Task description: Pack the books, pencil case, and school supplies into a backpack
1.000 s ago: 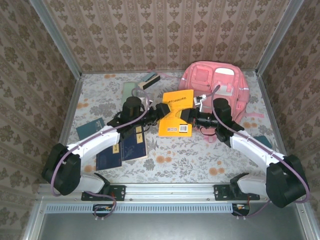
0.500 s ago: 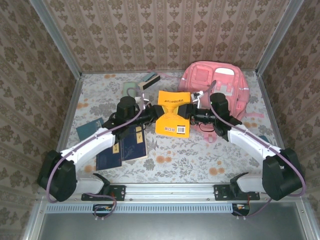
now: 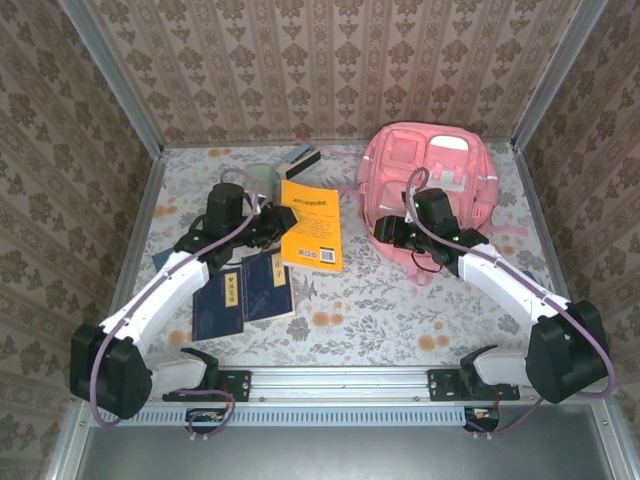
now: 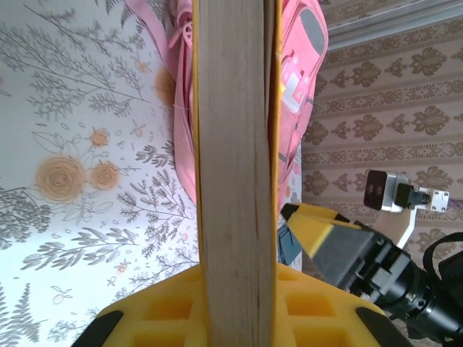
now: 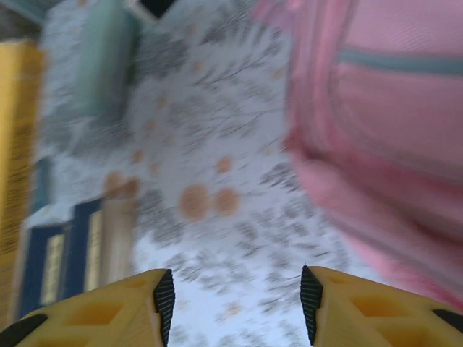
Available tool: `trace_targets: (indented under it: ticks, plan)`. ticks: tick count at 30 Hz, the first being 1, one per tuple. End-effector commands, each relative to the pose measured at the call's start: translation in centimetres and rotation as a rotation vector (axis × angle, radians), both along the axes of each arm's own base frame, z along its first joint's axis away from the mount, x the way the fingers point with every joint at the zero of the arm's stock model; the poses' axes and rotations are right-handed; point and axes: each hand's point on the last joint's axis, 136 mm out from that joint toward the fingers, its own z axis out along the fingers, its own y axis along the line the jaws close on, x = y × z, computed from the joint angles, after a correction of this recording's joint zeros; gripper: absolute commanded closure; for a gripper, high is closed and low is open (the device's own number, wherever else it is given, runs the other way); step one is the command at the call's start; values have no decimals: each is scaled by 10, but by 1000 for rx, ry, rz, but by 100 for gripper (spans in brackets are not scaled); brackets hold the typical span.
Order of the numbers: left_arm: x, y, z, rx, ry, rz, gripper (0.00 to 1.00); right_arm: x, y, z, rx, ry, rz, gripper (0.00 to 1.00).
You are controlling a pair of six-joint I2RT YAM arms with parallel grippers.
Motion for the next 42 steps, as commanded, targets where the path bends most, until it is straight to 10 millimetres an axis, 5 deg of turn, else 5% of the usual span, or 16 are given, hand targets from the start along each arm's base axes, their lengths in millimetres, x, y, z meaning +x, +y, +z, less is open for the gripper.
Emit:
trace_targets:
  ticks: [1, 7, 11, 17, 31, 36, 39, 42]
  plan:
    - [-2, 7, 35, -24, -101, -60, 100, 16, -54, -8, -378, -28, -95, 52]
    - [-8, 9, 46, -58, -139, -132, 100, 37, -84, -26, -776, 39, 26, 63]
    - [-13, 5, 48, -95, -143, -176, 100, 32, -98, -56, -987, 223, 194, 58]
    - [-18, 5, 44, -116, -138, -202, 100, 27, -91, -69, -1000, 191, 318, 43]
    - [-25, 19, 38, -113, -120, -185, 100, 59, -100, -106, -1124, 207, 336, 42]
    - [-23, 27, 39, -105, -127, -166, 100, 67, -106, -114, -1118, 228, 306, 66]
    - [-22, 30, 34, -101, -122, -159, 100, 66, -97, -112, -1082, 223, 322, 99]
    - [-21, 31, 30, -99, -117, -155, 100, 66, -78, -95, -1046, 182, 318, 100]
